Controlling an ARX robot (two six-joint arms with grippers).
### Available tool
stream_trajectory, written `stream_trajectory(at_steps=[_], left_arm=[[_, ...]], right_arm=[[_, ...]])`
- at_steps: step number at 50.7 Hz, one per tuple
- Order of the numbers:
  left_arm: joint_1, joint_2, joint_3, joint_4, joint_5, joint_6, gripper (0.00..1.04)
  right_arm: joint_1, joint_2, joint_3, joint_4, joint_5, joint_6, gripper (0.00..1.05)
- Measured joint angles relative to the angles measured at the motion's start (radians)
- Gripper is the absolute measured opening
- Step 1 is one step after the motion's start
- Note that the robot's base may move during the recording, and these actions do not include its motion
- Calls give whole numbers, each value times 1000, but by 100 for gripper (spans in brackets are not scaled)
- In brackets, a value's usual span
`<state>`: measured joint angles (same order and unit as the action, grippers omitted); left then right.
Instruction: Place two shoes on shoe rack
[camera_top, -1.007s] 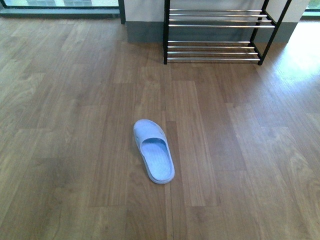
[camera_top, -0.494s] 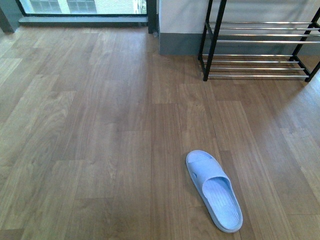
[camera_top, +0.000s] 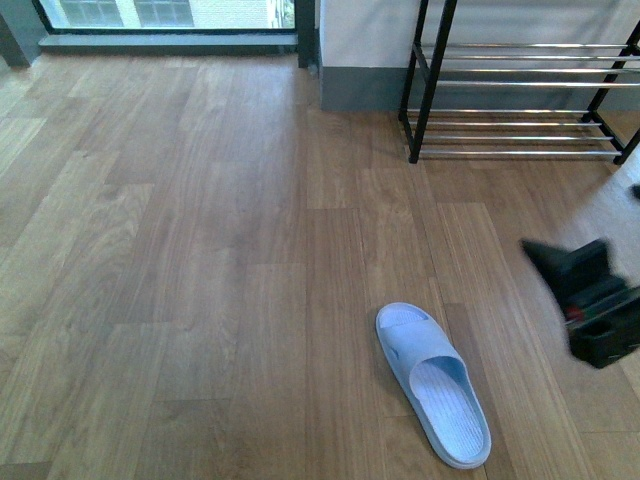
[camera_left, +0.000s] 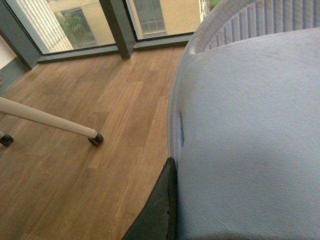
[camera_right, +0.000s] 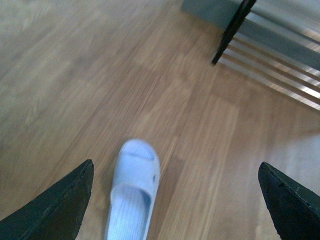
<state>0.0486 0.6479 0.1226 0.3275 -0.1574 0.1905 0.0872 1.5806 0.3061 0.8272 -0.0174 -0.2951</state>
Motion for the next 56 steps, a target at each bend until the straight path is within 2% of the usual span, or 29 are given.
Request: stream_trajectory(at_steps=[12,18,37,56], left_arm=[[0,0,0,0,0,0,2],[0,0,0,0,0,0,2],[0,0,0,0,0,0,2],[0,0,0,0,0,0,2]], right_arm=[[-2,656,241,42,-3,-64,95],[-2,858,362,21,-2,-57,95],[9,1110,642,-57,41,-34,95],[-18,1266,864,-100,52,-41,95]])
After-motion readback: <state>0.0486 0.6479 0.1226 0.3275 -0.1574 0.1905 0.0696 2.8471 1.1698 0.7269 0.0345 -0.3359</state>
